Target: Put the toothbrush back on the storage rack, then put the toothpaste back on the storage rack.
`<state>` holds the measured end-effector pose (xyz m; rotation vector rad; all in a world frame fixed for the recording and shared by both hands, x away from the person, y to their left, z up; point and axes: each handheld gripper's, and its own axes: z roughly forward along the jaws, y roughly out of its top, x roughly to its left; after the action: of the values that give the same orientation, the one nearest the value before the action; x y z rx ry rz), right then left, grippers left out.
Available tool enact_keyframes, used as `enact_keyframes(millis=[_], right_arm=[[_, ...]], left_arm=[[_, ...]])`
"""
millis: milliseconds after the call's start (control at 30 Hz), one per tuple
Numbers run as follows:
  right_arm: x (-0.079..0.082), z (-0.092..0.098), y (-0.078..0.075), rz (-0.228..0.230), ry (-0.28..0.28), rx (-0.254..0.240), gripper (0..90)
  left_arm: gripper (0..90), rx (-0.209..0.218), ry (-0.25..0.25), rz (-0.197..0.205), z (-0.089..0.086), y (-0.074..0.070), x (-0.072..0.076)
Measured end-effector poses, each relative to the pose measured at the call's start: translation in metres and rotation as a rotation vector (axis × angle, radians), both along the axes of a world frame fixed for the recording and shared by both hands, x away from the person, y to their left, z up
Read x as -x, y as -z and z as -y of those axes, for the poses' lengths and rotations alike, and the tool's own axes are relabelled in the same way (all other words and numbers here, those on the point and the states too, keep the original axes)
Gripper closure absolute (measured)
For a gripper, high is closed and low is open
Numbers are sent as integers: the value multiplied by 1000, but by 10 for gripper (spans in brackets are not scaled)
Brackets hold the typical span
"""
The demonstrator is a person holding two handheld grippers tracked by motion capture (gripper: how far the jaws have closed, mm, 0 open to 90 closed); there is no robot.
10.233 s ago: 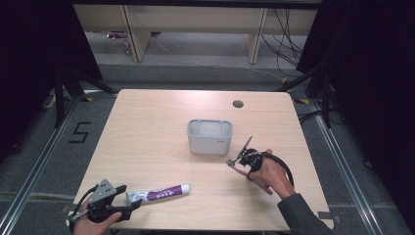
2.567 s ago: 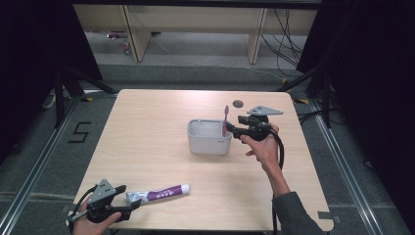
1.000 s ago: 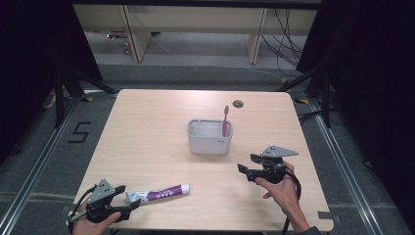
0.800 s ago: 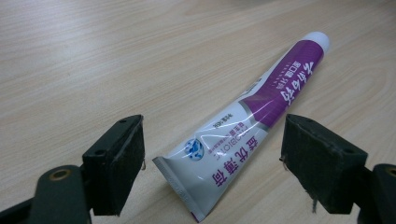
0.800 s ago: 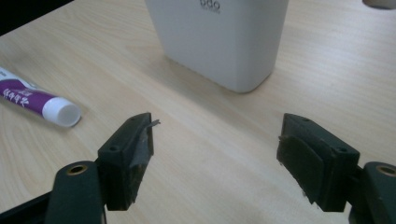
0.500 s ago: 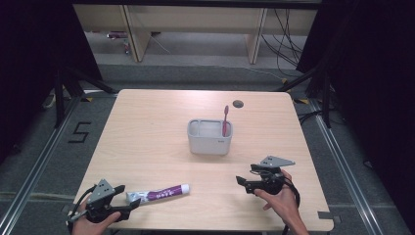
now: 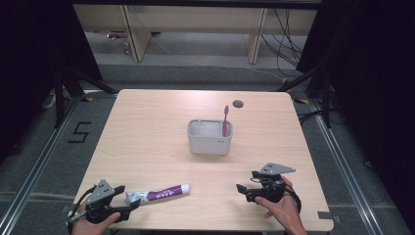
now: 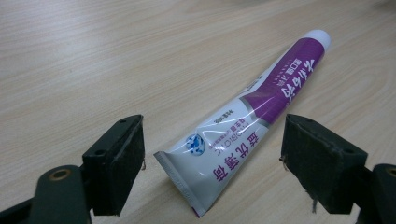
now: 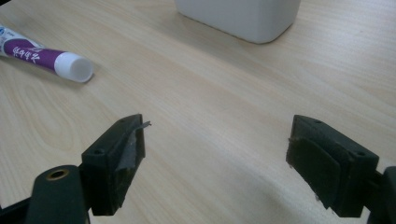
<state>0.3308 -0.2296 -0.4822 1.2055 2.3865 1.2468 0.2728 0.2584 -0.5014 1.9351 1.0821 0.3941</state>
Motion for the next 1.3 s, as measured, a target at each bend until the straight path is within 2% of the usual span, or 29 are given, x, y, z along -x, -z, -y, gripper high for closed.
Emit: enact_keyframes(millis=[67,100,133,233,267,333,367,400,433,467,500,533,567,600,667,700,733,800,867,933,967,1000,1033,1133,1300], right_arm=[[2,1,1,4,-8,7,197],[4,1,1,-17,-1,-1,200],[10,2,1,-27,21,20,203],[12,3,3,-19,19,29,203],[12,5,5,-14,-23,21,203],[13,6,5,-19,-27,24,203],[19,5,5,-26,3,41,208],[19,5,5,-26,3,41,208],[20,6,7,-38,-36,29,210],[23,4,7,-53,-4,22,210],[23,4,7,-53,-4,22,210],[25,6,7,-31,-10,50,210],[24,6,8,-30,-30,45,211],[27,6,8,-39,-5,47,211],[30,6,8,-59,-6,40,212],[29,7,10,-29,-21,47,212],[28,8,10,-52,-52,33,212],[32,8,9,-41,-13,57,212],[34,7,10,-59,-7,42,217],[33,9,11,-46,-51,42,223],[33,9,11,-46,-51,42,223],[37,8,10,-66,-9,42,227],[36,10,11,-41,-26,52,230],[35,10,12,-52,-39,44,234],[36,9,11,-31,-28,61,239]], left_arm=[[211,0,-3,0,0,0,0],[211,3,-2,1,0,0,0],[211,3,-3,0,0,0,0],[211,-4,3,-2,0,0,0],[211,1,-1,-1,0,0,0],[211,1,-1,-2,0,0,0],[211,1,-1,-1,0,0,0],[212,1,-1,-1,0,0,0],[211,1,-1,-1,0,0,0],[211,2,-1,-1,0,0,0],[211,2,-1,-1,0,0,0],[212,-1,-5,-1,0,0,0],[212,6,1,0,0,0,-1],[212,4,2,-1,0,0,-1],[211,0,4,-1,0,0,-1],[211,-1,4,-1,0,0,-1],[212,0,6,-2,0,0,-1],[211,-1,2,-1,0,0,-1],[211,5,-1,-2,0,0,-1],[211,-1,-5,-2,0,0,0],[211,-1,-5,-2,0,0,0],[211,5,0,1,0,0,0],[211,9,-1,5,0,0,0],[211,3,6,2,-1,0,2],[211,4,-6,8,-3,-2,5]])
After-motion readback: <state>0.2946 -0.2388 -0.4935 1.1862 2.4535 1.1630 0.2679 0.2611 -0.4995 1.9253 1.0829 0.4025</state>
